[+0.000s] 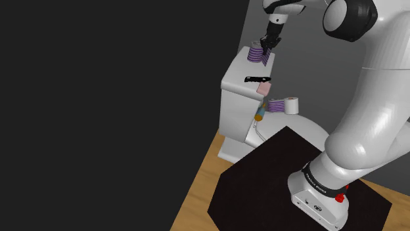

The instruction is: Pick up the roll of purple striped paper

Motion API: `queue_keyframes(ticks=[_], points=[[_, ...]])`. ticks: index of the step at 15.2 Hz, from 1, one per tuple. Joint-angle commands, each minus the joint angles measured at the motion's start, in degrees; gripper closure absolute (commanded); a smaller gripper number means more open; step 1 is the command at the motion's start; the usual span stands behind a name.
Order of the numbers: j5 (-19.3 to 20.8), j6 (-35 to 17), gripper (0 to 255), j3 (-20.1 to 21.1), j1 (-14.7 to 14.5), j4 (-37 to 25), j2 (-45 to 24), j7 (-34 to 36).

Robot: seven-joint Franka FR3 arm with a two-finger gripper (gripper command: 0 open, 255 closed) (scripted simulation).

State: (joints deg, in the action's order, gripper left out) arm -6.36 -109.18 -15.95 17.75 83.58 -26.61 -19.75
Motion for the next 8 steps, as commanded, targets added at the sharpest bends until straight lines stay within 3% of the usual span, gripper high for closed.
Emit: queue_keyframes(ticks=[1, 8], points=[[-0.01, 0.17, 255, 0.05, -0.05, -0.19, -0.18, 0.06], [0.25, 5.2, 255, -0.12, 0.14, -4.57, 0.51, 0.24]])
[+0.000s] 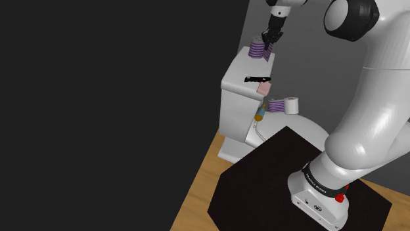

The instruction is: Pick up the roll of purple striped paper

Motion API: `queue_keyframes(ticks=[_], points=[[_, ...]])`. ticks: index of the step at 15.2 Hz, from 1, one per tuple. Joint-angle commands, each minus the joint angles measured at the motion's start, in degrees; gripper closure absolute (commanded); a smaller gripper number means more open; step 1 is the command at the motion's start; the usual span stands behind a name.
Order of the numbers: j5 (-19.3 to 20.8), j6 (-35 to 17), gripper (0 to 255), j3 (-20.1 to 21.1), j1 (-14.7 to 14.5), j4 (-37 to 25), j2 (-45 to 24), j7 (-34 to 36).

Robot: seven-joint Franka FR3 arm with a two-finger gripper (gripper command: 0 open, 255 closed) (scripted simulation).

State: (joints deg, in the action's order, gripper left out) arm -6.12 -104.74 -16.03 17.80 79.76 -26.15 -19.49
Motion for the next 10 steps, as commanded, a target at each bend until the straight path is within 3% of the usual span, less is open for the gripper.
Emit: queue_keyframes(ticks=[1, 10], points=[[0.03, 1.5, 255, -0.06, 0.13, -1.46, 0.09, -0.01], [0.06, 7.11, 255, -0.16, 0.55, -7.27, -0.08, 0.09]])
